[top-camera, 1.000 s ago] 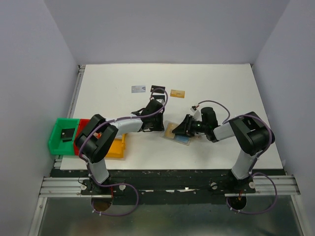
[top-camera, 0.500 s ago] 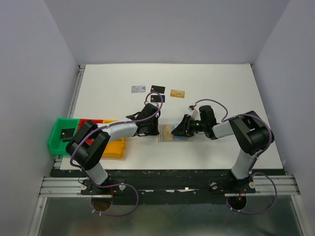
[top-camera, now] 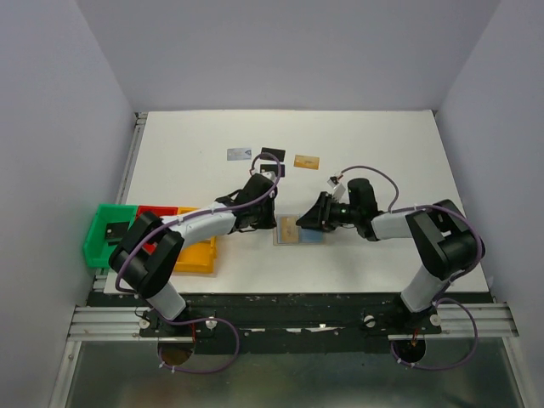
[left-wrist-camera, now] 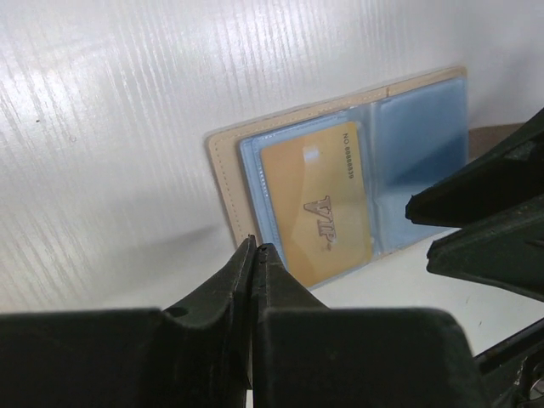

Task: Take the credit cards out of the card holder
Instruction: Remove the credit card from the card holder.

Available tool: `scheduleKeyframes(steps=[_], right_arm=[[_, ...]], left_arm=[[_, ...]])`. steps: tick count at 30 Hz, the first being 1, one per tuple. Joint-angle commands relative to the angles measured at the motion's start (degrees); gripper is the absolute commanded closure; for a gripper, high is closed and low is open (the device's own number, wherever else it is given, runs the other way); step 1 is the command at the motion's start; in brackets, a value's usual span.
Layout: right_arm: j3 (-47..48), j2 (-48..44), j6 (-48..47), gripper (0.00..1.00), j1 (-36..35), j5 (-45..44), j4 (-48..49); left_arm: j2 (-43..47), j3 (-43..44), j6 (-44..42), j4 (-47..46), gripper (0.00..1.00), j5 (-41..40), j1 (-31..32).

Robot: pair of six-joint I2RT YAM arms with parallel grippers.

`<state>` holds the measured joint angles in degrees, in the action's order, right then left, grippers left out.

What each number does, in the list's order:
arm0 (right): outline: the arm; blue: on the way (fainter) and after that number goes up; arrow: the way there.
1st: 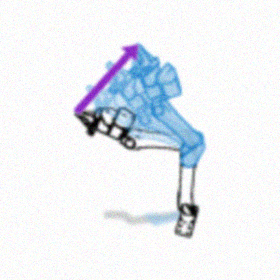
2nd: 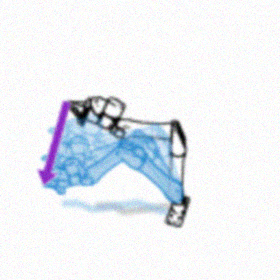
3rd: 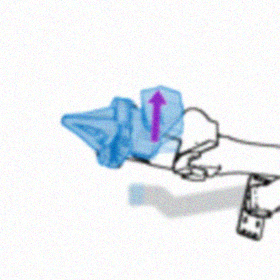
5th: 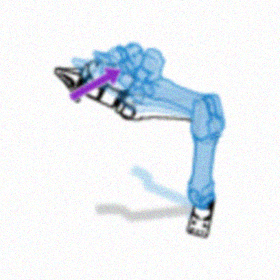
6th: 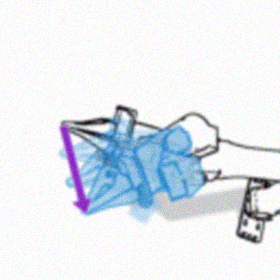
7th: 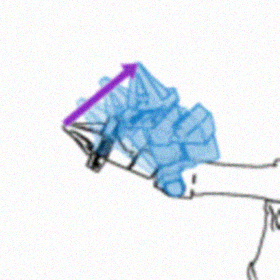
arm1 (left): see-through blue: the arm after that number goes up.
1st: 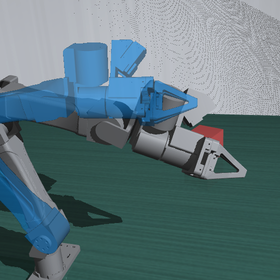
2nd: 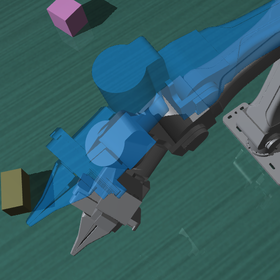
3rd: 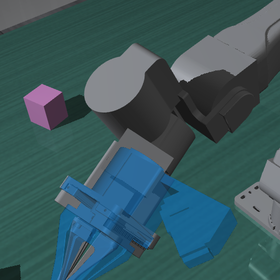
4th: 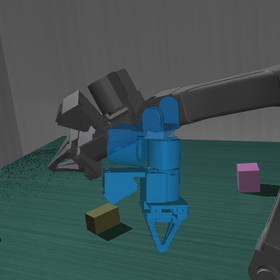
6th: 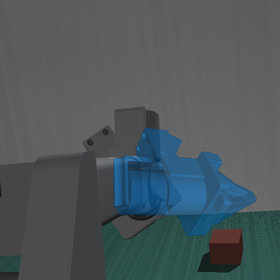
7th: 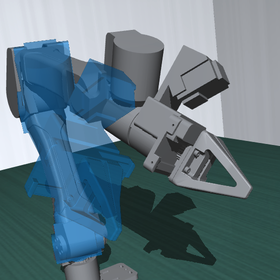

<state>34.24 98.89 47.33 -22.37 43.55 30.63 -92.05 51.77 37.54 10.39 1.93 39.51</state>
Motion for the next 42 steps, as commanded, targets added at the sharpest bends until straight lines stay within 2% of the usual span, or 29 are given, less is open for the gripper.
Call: scheduleKeyframes(steps=[1, 18, 37, 42], right_arm=[[1.18, -3.27, -0.48, 0.50, 0.14, -0.84, -2.24], [3.99, 4.64, -0.92, 0.50, -0.74, 0.92, -1.89], [4.52, 7.72, -1.54, 0.50, -0.92, 1.27, -2.33], [4.35, 8.42, 0.12, 0.50, -1.10, 3.38, 1.17]], left_arm=[[-1.55, 2.11, -0.80, -1.69, 0.88, -0.97, 0.22], [-6.91, 2.99, -0.89, -1.95, 0.88, -0.26, 0.31], [-7.88, 3.34, -1.06, -1.52, 0.88, -0.18, 0.31], [-8.32, 3.43, -1.07, -1.69, 0.89, 0.26, 0.31]])
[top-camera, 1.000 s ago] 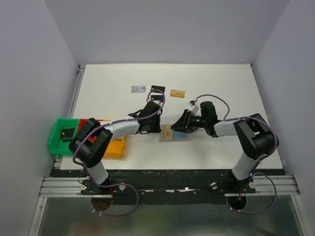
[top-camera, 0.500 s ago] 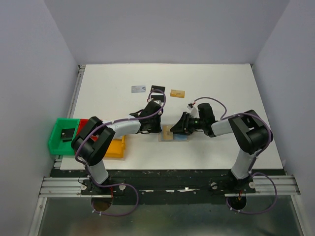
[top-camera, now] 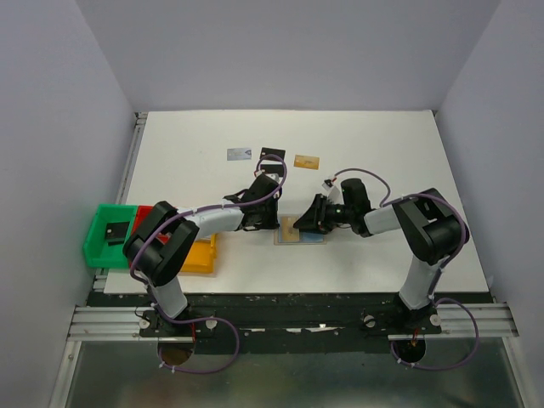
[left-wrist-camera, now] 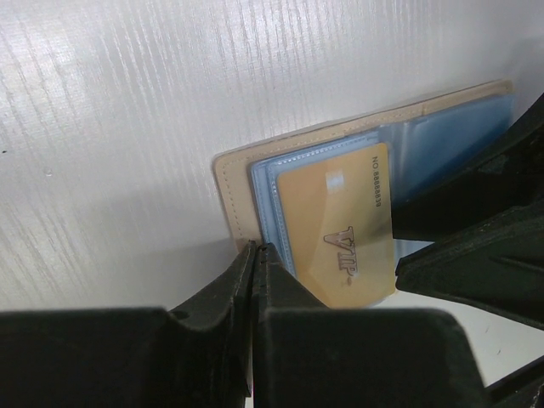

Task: Take the credit cards out of the card holder
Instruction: Remove the credit card from the card holder.

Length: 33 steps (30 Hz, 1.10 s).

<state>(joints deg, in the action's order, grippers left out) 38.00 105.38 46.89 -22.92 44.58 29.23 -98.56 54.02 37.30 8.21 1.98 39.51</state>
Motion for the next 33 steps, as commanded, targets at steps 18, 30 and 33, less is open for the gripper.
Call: scheduleKeyframes(steps=[18, 30, 33], right_arm=[[1.55, 5.97, 5.75, 0.50, -1.95, 7.10, 10.23], [0.77, 1.77, 3.38, 0.51, -3.36, 3.42, 4.09], [-0.11, -0.70, 2.06, 0.51, -3.27, 2.01, 1.62]], left_arm=[[-3.04, 0.82, -0.12, -0.21, 0.89, 1.45, 0.31], [-2.77, 0.30, 0.41, 0.32, 0.92, 1.19, 0.31], [-3.12, 0.12, 0.67, 0.49, 0.94, 1.01, 0.31]])
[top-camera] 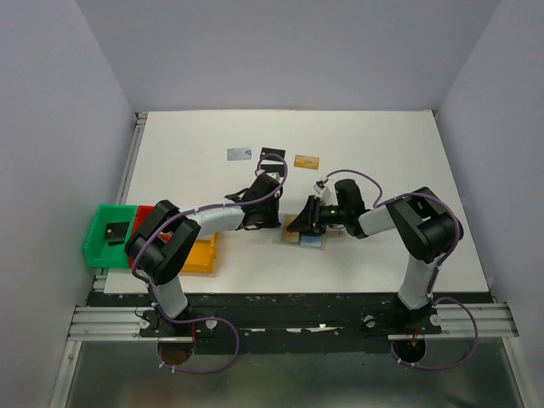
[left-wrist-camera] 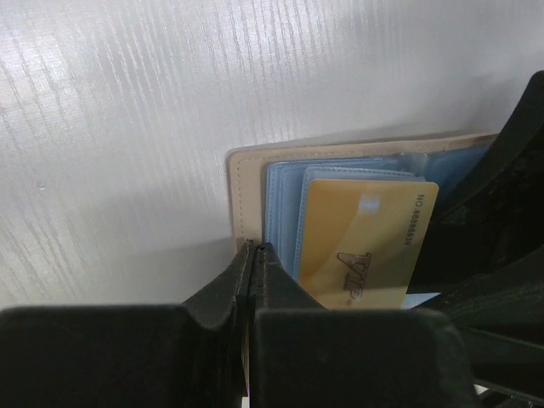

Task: Take the credit cards out of the card holder
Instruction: Remove the credit card from the card holder.

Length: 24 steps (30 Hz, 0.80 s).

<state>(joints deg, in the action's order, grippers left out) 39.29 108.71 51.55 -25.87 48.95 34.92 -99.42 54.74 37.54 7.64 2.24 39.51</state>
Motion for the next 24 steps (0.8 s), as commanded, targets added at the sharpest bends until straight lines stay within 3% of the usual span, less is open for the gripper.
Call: scheduleKeyframes(steps=[1, 9, 24], right_arm=[[-1.58, -4.72, -2.94, 0.51, -0.32, -2.63, -4.94], [-2.11, -8.16, -5.14, 0.52, -0.24, -4.74, -9.16], [-3.87, -12.55, -6.55, 0.52, 0.82, -5.97, -12.15]], left_arm=[[-2.36, -0.69, 0.60, 1.06, 0.94, 0.66, 0.31], [-2.71, -0.78, 0.96, 1.06, 1.00, 1.01, 0.31], [-2.98, -0.69, 0.78, 1.94, 1.00, 0.22, 0.13]])
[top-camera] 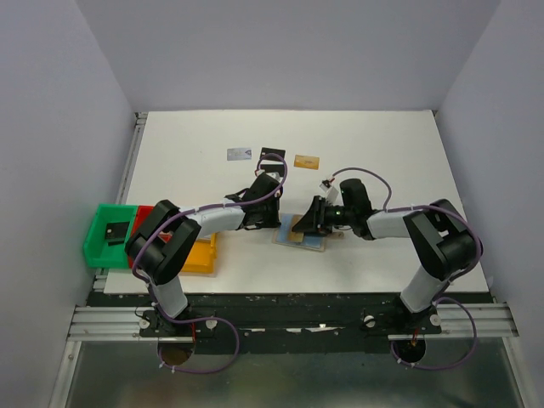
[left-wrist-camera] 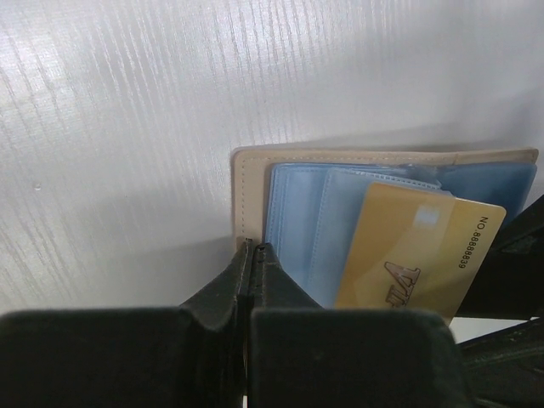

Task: Take the credit cards out of the card holder
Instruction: Remove the credit card from the card holder.

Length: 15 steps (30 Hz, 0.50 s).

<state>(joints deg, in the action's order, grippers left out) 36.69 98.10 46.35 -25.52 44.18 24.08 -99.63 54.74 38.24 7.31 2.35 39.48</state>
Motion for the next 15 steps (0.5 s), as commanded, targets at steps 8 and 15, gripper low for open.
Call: scheduleKeyframes(steps=[8, 15], right_arm=[[-2.41, -3.88, -1.52, 0.57, 1.52, -2.00, -1.84], [-2.85, -4.68, -1.70, 0.62, 2.14, -2.61, -2.01]], left_arm=[[-2.76, -0.86, 0.08, 2.44, 1.00, -0.15, 0.24], [-2.67, -0.86, 0.17, 2.45, 1.00, -0.15, 0.24]])
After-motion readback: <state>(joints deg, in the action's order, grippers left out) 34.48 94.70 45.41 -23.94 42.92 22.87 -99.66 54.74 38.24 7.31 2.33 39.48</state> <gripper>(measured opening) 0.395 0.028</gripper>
